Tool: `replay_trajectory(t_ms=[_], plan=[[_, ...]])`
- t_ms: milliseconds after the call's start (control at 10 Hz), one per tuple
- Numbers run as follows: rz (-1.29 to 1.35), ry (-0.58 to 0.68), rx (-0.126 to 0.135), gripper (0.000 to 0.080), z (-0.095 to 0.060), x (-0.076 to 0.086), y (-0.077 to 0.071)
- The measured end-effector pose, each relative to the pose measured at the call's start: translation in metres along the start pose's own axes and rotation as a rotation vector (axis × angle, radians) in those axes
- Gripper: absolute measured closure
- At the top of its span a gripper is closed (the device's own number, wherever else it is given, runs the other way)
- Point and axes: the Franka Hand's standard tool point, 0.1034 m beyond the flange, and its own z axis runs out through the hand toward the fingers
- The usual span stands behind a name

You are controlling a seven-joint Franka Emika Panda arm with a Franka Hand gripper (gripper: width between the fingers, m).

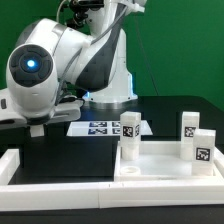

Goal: Assemble square table

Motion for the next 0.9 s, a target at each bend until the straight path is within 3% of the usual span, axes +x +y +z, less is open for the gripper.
replay_trajectory(t_ms=[100,200,300,400,500,700,800,900], plan=[[0.000,-0.004,0.001,0.0511,-0.004,0.000,-0.004],[0.003,-0.043,0.028,0.0511,-0.039,-0.008,-0.024],[-0.024,-0.005,0.006,0.0510,-0.074,-0.012,-0.022],[-0.012,-0.001,0.004,0.0510,-0.086,-0.019,-0.008],[-0.003,0.016,-0.001,0.0510,-0.082,-0.015,-0.005],[-0.014,0.154,-0.021,0.0510,-0.087,-0.010,-0.001],[-0.001,0.208,-0.013,0.0510,-0.094,-0.011,-0.008],[-0.015,0.290,-0.012,0.0510,-0.131,-0.007,-0.027]])
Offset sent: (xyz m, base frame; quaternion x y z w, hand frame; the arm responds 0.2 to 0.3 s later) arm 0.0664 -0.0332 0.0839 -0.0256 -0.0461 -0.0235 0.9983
